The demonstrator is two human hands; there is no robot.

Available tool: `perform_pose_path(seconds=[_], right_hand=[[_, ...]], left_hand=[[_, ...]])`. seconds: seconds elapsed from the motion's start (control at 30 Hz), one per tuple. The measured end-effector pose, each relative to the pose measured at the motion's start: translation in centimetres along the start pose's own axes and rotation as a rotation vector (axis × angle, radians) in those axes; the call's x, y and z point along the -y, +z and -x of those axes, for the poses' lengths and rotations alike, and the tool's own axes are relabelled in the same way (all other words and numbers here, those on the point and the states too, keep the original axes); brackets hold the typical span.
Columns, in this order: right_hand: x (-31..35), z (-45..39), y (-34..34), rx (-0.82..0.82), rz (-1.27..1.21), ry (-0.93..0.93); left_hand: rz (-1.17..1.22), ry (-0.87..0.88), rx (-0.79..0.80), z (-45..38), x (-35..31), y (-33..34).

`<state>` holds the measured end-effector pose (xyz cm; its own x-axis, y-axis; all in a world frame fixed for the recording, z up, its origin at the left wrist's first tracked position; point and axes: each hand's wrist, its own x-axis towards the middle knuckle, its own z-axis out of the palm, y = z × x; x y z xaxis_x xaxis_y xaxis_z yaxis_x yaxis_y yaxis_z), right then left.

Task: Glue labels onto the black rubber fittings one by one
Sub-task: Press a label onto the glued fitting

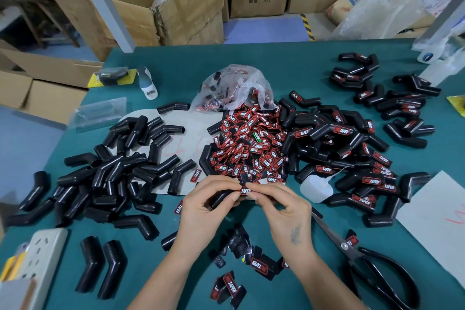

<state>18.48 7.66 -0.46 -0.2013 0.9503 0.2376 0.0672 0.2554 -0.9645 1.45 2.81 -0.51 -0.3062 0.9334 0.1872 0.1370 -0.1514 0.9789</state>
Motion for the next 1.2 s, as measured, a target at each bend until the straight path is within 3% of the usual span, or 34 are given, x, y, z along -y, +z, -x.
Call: perform_pose_path(seconds=[0.1, 0.3, 1.2], right_hand=[[0.0, -0.1, 0.2, -0.007, -0.029, 0.034], [0.0, -0.2, 0.0, 0.017, -0.046, 0.031], [0.1, -0.2, -0.3, 0.036, -0.039, 0.070]], left_hand=[[-0.051, 0.023, 0.004, -0.1, 0.1, -0.2], [0.117, -0.077, 0.008, -0.1, -0.7, 0.1], [0.057, -0.083, 0.025, -0.1, -1.0, -0.3]])
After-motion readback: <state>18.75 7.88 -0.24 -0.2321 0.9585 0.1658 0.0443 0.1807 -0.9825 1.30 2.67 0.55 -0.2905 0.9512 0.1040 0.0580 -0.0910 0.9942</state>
